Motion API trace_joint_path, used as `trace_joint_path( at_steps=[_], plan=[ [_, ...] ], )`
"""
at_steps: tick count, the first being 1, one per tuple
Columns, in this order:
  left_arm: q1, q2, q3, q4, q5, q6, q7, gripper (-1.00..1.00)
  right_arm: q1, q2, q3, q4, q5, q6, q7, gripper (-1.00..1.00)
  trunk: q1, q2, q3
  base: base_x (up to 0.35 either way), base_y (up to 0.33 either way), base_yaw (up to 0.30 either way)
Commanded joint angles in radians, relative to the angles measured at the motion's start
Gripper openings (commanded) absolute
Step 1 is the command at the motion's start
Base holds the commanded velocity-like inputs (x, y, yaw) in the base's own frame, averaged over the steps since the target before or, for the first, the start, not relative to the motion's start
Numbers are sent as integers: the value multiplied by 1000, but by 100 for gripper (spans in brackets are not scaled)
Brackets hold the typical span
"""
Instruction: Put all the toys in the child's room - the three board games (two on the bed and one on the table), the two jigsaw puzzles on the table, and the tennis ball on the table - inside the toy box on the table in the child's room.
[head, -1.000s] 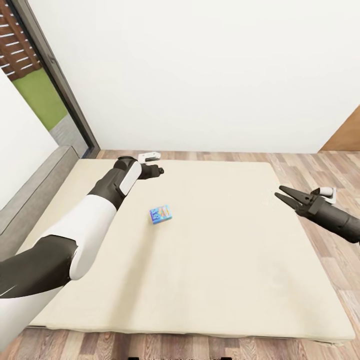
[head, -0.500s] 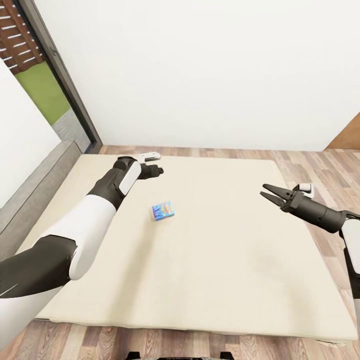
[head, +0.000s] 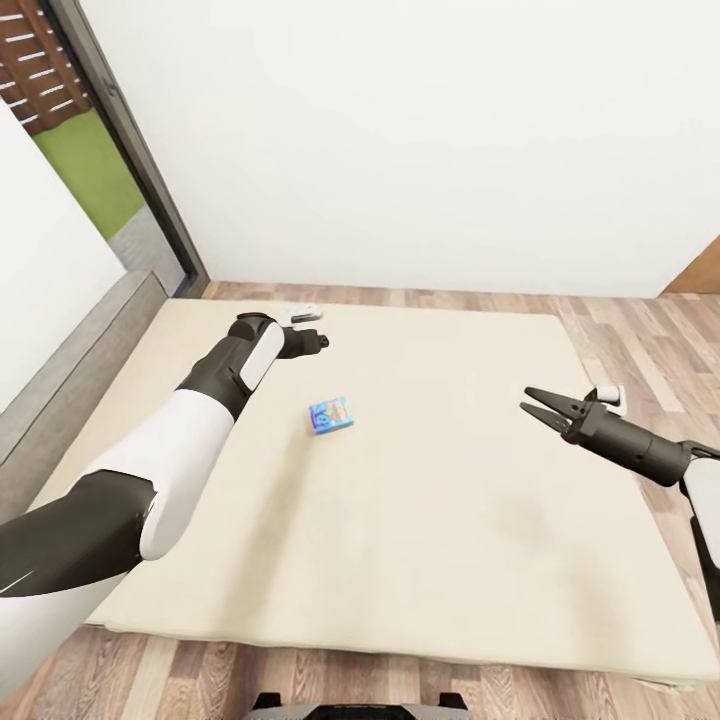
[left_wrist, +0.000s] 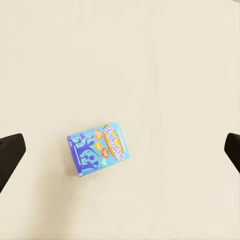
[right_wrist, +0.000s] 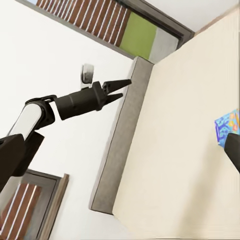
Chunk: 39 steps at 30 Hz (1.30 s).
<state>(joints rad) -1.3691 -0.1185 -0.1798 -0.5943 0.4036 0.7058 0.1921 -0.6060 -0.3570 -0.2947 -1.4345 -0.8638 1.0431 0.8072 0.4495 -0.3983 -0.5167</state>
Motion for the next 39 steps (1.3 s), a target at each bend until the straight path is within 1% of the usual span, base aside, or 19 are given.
trace_joint_path(
  at_steps=[1, 13, 16, 24, 31, 35, 39],
  plan=[
    [-1, 1, -4, -1, 11, 3, 9, 100, 2, 0, -1, 0, 4, 4, 6, 100, 0, -2, -3, 0, 0, 18],
    [-1, 2, -4, -1, 11, 2, 7, 100, 11, 3, 0, 0, 2, 4, 8, 100, 0, -2, -23, 0, 0, -27],
    [-1, 2, -4, -2, 11, 2, 7, 100, 12, 7, -1, -3, 3, 4, 8, 100, 0, -2, -28, 0, 0, -79],
    [-1, 2, -4, -1, 11, 1, 7, 100, 18, 15, -1, -4, 3, 4, 7, 100, 0, -2, -31, 0, 0, -31],
    [-1, 3, -4, -1, 12, -1, 7, 100, 18, 17, 1, -10, 3, 4, 5, 100, 0, -2, -35, 0, 0, -169],
    [-1, 4, -4, -1, 12, -2, 6, 100, 20, 27, 1, -45, 5, 4, 2, 100, 0, -2, -39, 0, 0, -173],
    [-1, 5, -5, -1, 12, -2, 6, 100, 19, 32, 0, -53, 5, 4, 1, 100, 0, -2, -42, 0, 0, -74]
  ],
)
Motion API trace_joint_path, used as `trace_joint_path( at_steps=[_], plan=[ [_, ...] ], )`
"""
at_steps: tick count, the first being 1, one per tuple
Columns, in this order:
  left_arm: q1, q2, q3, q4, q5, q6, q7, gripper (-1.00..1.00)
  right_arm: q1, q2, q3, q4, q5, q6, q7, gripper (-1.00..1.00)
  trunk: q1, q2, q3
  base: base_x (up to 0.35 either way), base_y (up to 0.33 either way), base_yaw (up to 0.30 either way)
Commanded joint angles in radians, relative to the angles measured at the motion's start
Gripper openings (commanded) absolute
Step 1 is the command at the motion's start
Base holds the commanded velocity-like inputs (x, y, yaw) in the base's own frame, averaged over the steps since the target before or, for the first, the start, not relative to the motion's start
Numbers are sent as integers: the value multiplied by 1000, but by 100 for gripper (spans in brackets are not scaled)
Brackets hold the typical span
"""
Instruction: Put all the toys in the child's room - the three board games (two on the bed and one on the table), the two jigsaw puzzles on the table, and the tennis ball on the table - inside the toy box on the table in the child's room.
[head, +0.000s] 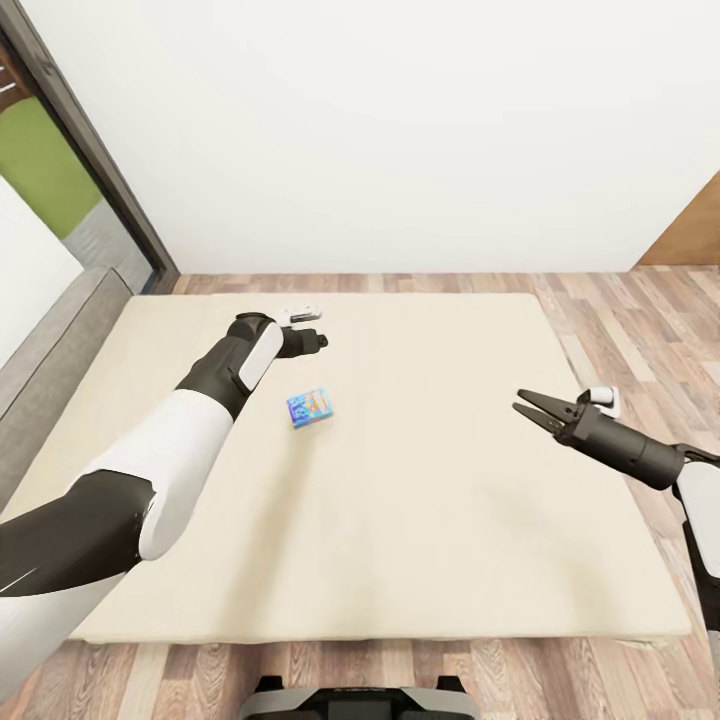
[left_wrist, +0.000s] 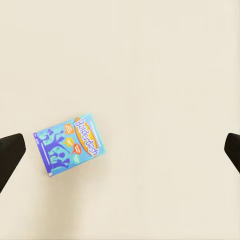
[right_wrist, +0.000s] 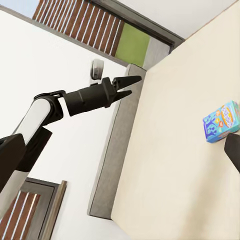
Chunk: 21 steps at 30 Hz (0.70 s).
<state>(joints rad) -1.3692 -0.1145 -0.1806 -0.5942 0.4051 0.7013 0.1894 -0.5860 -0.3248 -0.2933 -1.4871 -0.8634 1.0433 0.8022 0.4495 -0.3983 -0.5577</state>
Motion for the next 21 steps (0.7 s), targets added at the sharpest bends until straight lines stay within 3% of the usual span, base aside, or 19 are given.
trace_joint_path(
  at_steps=[1, 21],
  plan=[
    [-1, 1, -4, -1, 11, 3, 9, 100, -1, 1, 0, -3, 4, 4, 5, 100, 0, -2, -3, 0, 0, -28],
    [-1, 4, -5, -1, 10, 2, 9, 100, -2, 4, 6, -6, 11, 4, 3, 100, 0, -2, -34, 0, 0, -3]
  ],
)
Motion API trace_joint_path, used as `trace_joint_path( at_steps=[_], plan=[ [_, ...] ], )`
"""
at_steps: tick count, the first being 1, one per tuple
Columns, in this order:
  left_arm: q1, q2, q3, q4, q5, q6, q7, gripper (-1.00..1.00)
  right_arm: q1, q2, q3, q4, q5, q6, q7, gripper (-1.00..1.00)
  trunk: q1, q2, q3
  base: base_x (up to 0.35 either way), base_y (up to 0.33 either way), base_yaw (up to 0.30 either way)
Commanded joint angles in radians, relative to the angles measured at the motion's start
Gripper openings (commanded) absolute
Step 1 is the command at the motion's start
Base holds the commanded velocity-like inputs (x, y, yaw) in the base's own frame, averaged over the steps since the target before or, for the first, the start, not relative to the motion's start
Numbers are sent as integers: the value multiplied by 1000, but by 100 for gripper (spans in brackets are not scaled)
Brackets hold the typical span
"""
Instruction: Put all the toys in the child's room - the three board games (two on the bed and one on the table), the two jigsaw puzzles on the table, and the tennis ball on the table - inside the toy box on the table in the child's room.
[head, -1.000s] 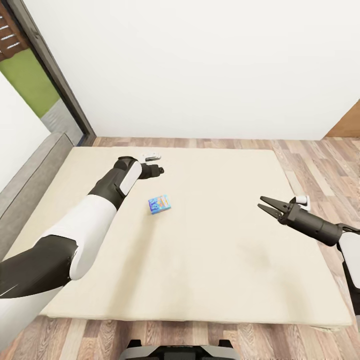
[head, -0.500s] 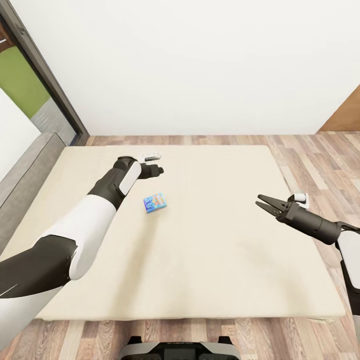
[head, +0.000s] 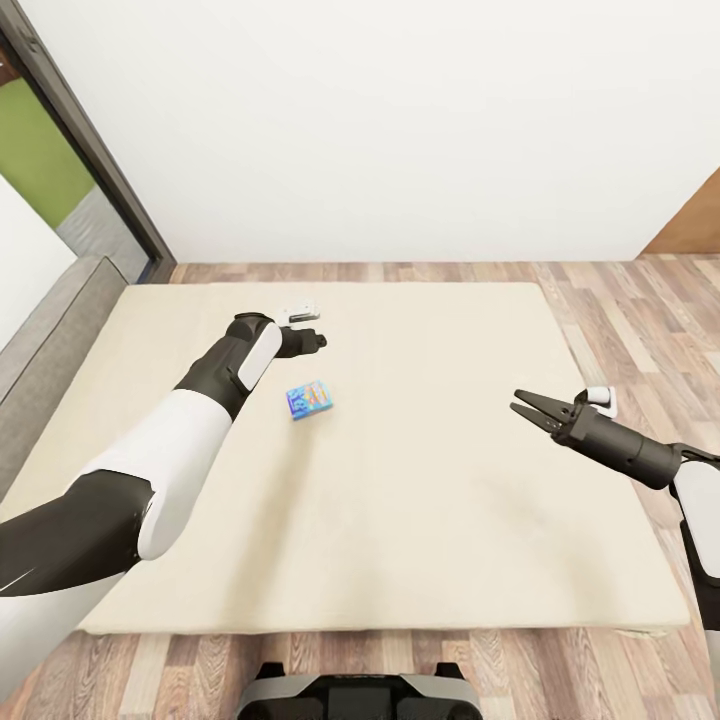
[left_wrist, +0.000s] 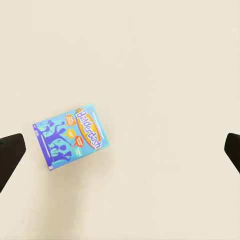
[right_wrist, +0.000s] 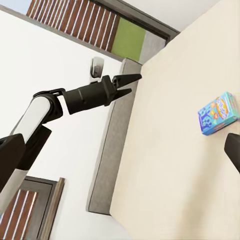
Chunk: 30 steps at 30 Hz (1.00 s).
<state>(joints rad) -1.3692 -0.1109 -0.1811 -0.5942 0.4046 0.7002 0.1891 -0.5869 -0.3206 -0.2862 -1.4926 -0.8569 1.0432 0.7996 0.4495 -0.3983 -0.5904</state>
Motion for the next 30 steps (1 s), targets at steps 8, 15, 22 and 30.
trace_joint_path(
  at_steps=[8, 15, 22, 30],
  plan=[
    [-1, 0, -3, -1, 10, 4, 9, 100, -2, 0, -1, 1, 5, 4, 6, 100, 0, -2, -15, 0, 0, 0],
    [-1, 0, -2, -2, 10, 4, 10, 100, -2, 0, -1, 1, 7, 4, 6, 100, 0, -2, -26, 0, 0, 0],
    [-12, 0, -2, -2, 10, 7, 10, 100, -2, 0, -1, -3, 6, 4, 6, 100, 0, -2, -38, 0, 0, 0],
    [-50, 0, -1, -2, 10, 12, 11, 100, -2, 0, 1, -4, 6, 4, 6, 100, 0, -2, -51, 0, 0, 0]
  ],
)
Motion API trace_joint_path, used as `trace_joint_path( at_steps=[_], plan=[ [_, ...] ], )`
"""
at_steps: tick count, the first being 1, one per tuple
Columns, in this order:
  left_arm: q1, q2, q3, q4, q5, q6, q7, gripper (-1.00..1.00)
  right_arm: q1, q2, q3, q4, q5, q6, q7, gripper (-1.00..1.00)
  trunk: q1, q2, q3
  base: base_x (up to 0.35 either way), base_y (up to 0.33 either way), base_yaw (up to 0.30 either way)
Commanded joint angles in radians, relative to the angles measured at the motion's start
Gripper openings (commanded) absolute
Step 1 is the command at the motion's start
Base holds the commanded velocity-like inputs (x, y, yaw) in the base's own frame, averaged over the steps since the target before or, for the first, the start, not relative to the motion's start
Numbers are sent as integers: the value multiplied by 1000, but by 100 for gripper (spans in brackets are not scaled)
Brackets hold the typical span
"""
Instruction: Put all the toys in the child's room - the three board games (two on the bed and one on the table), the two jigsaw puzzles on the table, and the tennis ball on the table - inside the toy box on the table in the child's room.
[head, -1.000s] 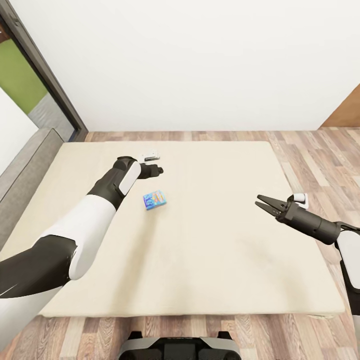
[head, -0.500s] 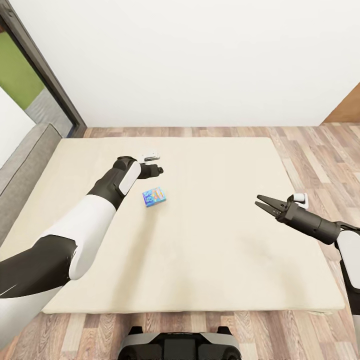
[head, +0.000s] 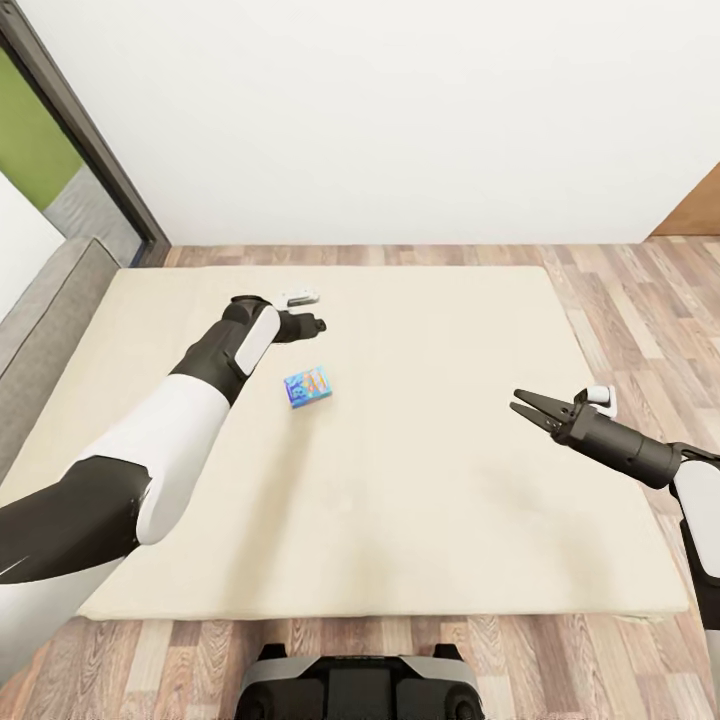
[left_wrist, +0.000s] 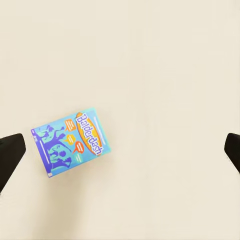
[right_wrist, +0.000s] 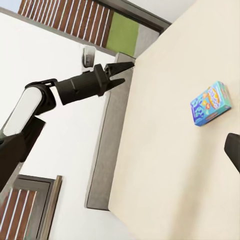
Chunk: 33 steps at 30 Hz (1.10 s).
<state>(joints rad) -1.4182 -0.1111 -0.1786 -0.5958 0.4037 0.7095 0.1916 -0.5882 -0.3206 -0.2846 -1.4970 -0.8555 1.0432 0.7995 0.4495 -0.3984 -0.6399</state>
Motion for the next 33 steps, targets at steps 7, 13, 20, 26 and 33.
trace_joint_path(
  at_steps=[7, 13, 20, 26, 33],
  plan=[
    [-35, 2, -4, -1, 12, 5, 10, 100, -1, 0, -2, -1, 3, 4, 6, 100, 0, -2, -13, 0, 0, 0],
    [-50, 4, -4, 0, 13, 5, 11, 100, -1, 0, -1, -2, 1, 4, 6, 100, 0, -2, -23, 0, 0, 0],
    [-69, 4, -4, 1, 13, 9, 11, 100, -1, 0, -2, -3, 0, 4, 6, 100, 0, -2, -34, 0, 0, 0],
    [-80, 4, -4, 2, 14, 10, 11, 100, -1, 0, -2, -3, 0, 4, 6, 100, 0, -2, -44, 0, 0, 0],
    [-85, 4, -4, 2, 14, 18, 12, 100, 0, 0, -2, -3, 0, 4, 6, 100, 0, -2, -56, 0, 0, 0]
  ],
)
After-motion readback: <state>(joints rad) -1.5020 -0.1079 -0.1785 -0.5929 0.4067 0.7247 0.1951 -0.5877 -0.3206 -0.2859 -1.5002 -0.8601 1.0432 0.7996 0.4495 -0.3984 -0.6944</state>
